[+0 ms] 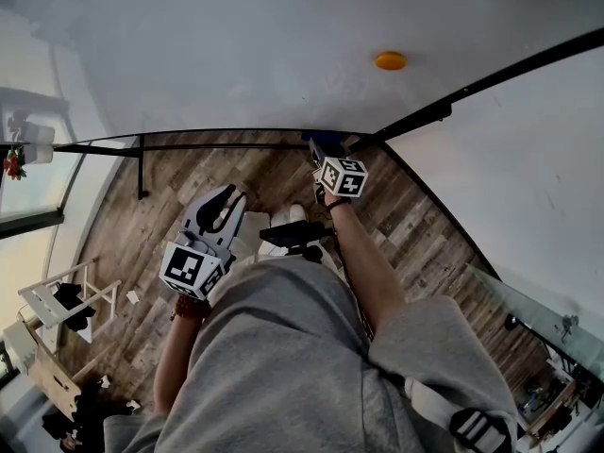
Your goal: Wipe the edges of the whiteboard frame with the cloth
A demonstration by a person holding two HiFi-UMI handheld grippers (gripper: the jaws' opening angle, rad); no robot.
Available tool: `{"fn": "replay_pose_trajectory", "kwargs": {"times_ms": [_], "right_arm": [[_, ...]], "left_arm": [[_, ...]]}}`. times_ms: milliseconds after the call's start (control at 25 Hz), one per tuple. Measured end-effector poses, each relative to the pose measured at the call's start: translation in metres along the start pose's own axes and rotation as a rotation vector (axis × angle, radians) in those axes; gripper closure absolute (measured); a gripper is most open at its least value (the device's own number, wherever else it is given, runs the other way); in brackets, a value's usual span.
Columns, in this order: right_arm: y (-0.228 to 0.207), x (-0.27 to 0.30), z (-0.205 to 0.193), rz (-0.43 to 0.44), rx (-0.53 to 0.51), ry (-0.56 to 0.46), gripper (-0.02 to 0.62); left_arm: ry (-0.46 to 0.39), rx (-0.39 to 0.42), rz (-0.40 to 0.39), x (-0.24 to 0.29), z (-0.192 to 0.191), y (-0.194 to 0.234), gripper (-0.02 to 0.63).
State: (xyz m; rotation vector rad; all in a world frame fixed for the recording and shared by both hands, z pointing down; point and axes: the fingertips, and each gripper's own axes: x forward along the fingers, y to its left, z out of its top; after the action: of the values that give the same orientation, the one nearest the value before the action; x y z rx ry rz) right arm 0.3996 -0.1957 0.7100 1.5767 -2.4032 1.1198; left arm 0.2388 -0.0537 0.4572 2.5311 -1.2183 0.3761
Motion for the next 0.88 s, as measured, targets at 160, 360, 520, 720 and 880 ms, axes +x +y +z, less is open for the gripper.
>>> {"fn": "replay_pose_trajectory", "kwargs": {"times_ms": [160,360,520,720,880], "right_arm": [[0.005,0.004,-0.002,0.005,-0.007,0.011,0.437],[0.013,0.009,-0.005,0.016,-0.014,0.031,0.437],[0.018,0.013,-0.007,0.015,-0.018,0.042,0.437],[0.027,0.017,-0.008,0.015,-0.011,0.048,0.437],[0.033,0.022,-0.013,0.018,-0.008,0.055,0.437]], "left_arm": [[-0.002,-0.007,0.003,-0.001,0.004,0.005,0.514],[-0.008,-0.014,0.016,-0.007,-0.001,0.014,0.515],[-0.01,-0.029,0.028,-0.012,-0.002,0.02,0.515],[-0.014,-0.036,0.044,-0.019,-0.004,0.032,0.515],[-0.015,-0.037,0.05,-0.022,-0.006,0.04,0.517]]}}
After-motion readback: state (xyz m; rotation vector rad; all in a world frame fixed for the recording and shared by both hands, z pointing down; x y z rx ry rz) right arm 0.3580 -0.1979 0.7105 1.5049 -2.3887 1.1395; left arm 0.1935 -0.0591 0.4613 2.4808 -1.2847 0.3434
